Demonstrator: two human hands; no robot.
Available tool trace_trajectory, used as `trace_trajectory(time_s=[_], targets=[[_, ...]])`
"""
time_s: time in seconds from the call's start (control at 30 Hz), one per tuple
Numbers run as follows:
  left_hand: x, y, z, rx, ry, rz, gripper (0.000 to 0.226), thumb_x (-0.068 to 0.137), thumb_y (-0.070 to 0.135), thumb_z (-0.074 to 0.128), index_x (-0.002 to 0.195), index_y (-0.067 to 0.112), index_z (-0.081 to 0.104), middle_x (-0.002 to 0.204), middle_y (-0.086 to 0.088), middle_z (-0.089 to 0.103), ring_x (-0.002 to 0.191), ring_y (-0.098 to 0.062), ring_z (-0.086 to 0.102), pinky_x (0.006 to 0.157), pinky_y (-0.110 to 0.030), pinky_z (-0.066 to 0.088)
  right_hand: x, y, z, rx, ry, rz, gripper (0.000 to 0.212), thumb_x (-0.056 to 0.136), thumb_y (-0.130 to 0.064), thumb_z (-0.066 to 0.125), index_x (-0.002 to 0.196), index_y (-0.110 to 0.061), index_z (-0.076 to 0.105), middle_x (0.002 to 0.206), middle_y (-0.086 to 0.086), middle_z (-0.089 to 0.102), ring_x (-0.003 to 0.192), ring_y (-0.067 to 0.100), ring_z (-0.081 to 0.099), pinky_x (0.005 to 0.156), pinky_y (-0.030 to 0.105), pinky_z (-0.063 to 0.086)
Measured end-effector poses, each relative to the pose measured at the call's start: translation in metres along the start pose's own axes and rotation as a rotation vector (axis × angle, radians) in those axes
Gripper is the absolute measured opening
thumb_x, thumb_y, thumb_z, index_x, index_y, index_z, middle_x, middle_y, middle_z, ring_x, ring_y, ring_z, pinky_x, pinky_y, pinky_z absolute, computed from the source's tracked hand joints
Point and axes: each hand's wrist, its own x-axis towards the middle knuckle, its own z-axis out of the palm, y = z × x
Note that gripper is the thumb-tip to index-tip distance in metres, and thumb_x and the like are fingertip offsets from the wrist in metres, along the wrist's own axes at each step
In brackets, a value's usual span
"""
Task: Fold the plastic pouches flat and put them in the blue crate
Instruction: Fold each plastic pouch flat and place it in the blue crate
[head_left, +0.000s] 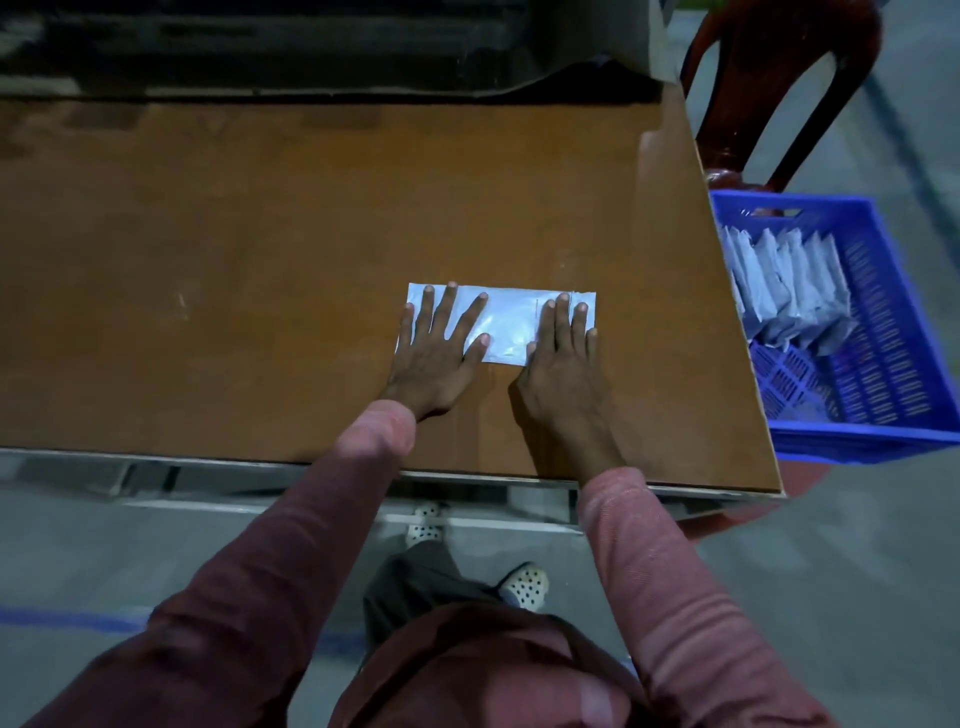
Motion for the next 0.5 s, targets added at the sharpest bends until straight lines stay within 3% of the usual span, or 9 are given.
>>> trace_trajectory(time_s=[0.07, 0.23, 0.37, 0.5], targets=[[0.000, 0.002, -0.008, -0.049, -0.051, 0.000, 0.060, 0.107, 0.060, 0.017, 0.161, 0.047, -0.007, 0.171, 0.005, -0.019, 0.155, -0.017, -0.027, 0.126, -0.048, -0.013, 0.002, 0.002, -0.008, -0.031, -0.028, -0.033, 0.062, 0.108, -0.028, 0.023, 0.161, -0.005, 0.000, 0.169, 0.012, -0.007, 0.156, 0.032, -0.010, 0.126, 0.049, 0.004], [0.008, -0.009, -0.037, -0.106, 0.084, 0.077, 0.055, 0.111, 0.042, 0.031, 0.163, 0.024, 0.023, 0.172, -0.003, 0.013, 0.159, -0.023, 0.001, 0.128, -0.046, -0.002, 0.027, 0.007, -0.027, 0.027, 0.088, -0.117, 0.051, 0.101, -0.017, 0.048, 0.148, 0.002, 0.041, 0.156, 0.023, 0.038, 0.148, 0.042, 0.027, 0.122, 0.049, 0.011], [0.023, -0.005, -0.035, -0.118, 0.075, 0.070, 0.054, 0.111, 0.041, 0.031, 0.162, 0.023, 0.028, 0.170, -0.001, 0.020, 0.159, -0.023, 0.008, 0.128, -0.047, 0.001, 0.055, -0.001, -0.028, 0.085, 0.050, -0.181, 0.051, 0.105, -0.019, 0.046, 0.150, 0.003, 0.038, 0.158, 0.021, 0.036, 0.151, 0.040, 0.023, 0.124, 0.045, 0.009], [0.039, 0.003, -0.026, -0.072, 0.108, -0.016, 0.058, 0.110, 0.045, 0.023, 0.164, 0.024, 0.019, 0.172, -0.003, 0.015, 0.159, -0.026, 0.007, 0.127, -0.052, 0.005, 0.069, -0.019, -0.014, 0.030, 0.027, -0.148, 0.055, 0.107, -0.027, 0.038, 0.154, 0.000, 0.031, 0.163, 0.018, 0.029, 0.154, 0.037, 0.016, 0.124, 0.049, 0.008]])
